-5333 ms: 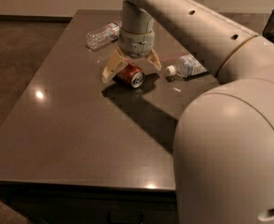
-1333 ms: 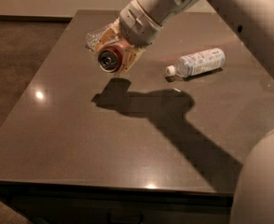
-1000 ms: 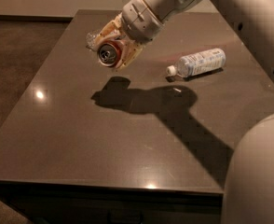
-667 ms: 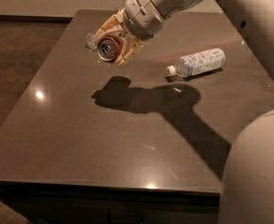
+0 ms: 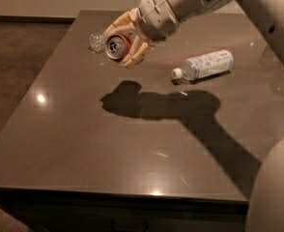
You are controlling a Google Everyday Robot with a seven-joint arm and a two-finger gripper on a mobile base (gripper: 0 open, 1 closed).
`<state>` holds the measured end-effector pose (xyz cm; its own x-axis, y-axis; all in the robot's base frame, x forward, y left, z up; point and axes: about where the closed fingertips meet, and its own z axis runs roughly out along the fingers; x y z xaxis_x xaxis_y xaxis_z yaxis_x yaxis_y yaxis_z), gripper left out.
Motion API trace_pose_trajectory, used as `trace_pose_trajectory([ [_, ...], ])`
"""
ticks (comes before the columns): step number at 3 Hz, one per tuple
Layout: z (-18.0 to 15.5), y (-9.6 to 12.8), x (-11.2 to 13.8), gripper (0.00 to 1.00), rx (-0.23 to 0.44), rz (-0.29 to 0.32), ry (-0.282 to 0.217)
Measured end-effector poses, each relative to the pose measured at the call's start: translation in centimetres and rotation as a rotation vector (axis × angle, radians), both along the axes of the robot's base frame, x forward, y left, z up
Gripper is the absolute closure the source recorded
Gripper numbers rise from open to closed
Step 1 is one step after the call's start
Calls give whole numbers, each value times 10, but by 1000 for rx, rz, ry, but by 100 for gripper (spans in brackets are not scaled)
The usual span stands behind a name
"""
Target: Place coke can upright
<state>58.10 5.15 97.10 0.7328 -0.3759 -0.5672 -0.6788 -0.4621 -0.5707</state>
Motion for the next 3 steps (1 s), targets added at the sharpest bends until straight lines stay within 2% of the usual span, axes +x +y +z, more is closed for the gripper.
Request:
trace_pose_trajectory([
  [2,-3,-11,-7,100,121,-151,95],
  [3,-2,-13,-8,100,161,-185,121],
])
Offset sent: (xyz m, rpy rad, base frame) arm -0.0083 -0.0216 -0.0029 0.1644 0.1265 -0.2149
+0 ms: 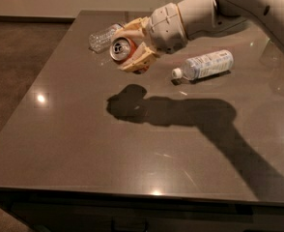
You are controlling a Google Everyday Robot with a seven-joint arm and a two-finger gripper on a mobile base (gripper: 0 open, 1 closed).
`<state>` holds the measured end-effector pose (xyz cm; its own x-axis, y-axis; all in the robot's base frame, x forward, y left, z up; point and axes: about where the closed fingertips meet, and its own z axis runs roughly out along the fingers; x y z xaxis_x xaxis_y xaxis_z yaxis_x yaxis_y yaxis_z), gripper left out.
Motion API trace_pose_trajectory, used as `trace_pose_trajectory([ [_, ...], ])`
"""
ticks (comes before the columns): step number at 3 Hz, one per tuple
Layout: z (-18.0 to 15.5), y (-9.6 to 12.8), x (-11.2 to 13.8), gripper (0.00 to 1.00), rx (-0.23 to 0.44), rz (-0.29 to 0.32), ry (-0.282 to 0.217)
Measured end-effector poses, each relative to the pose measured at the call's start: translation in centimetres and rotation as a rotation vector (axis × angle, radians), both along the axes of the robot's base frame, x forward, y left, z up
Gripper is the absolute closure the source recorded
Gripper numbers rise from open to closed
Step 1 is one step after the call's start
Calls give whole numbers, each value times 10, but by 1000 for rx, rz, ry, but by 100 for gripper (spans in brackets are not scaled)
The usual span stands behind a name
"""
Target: Place coke can upright
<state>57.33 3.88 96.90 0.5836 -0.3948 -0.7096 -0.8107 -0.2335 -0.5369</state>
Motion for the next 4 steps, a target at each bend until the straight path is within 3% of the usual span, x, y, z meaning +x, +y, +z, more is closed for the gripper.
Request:
trace_pose_trajectory([
  [1,9,4,1,100,44,-68,95],
  [2,9,4,1,100,43,-75,95],
  [3,7,13,4,100,37,-147,92],
  [4,8,39,2,100,16,-279,94],
])
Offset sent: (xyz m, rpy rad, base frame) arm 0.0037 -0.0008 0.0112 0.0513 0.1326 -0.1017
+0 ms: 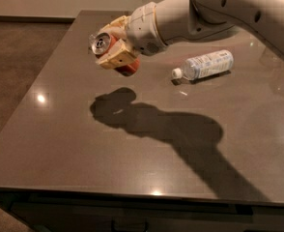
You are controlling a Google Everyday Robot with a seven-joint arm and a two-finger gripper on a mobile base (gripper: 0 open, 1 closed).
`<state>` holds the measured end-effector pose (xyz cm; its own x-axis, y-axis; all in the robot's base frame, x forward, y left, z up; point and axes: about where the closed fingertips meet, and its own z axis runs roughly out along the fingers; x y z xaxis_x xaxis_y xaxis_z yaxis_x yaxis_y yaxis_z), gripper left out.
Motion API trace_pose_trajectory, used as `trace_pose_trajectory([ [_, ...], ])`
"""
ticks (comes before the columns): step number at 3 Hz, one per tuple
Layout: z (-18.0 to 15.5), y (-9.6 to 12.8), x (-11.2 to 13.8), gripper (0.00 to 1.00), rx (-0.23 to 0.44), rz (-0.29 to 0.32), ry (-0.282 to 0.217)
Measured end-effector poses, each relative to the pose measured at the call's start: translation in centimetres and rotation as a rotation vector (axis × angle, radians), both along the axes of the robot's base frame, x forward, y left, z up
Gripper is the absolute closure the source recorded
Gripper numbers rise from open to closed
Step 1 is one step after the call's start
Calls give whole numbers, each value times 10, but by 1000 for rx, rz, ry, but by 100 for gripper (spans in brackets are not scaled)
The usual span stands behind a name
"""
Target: Place coke can upright
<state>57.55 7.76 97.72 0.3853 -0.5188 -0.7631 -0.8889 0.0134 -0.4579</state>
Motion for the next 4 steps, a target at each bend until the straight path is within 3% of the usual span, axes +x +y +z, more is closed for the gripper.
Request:
trace_pose_trajectory([
  [1,2,11,1,100,18,-104,2],
  [3,7,4,12,100,121,-368,58],
  [4,9,6,10,100,126,-358,64],
])
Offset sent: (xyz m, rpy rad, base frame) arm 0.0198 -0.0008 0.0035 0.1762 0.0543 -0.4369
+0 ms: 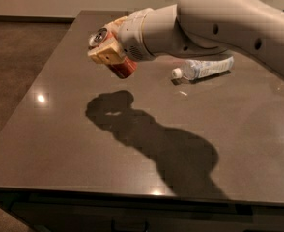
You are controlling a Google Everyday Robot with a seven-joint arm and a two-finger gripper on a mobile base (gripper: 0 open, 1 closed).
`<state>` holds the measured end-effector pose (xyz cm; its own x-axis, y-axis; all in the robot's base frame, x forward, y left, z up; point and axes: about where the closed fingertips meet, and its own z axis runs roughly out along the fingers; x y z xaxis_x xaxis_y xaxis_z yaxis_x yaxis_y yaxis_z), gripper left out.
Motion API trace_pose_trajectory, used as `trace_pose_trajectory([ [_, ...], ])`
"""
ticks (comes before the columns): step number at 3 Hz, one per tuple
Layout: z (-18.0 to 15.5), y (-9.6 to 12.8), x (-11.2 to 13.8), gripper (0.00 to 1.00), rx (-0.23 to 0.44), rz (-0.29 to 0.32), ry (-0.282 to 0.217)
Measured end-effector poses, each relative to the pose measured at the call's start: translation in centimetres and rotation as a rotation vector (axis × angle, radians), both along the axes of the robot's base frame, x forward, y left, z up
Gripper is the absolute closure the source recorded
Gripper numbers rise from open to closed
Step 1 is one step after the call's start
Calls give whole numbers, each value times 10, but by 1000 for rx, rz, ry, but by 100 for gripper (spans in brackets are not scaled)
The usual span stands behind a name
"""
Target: Place coke can upright
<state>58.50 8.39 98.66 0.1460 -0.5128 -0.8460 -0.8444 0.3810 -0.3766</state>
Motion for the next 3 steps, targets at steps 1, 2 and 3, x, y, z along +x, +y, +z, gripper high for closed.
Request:
trace_pose_trajectory([
  [1,-9,-5,7,100,138,15,129],
  [2,-10,-3,14,100,284,15,257],
  [3,-9,-2,19,100,402,-2,335],
])
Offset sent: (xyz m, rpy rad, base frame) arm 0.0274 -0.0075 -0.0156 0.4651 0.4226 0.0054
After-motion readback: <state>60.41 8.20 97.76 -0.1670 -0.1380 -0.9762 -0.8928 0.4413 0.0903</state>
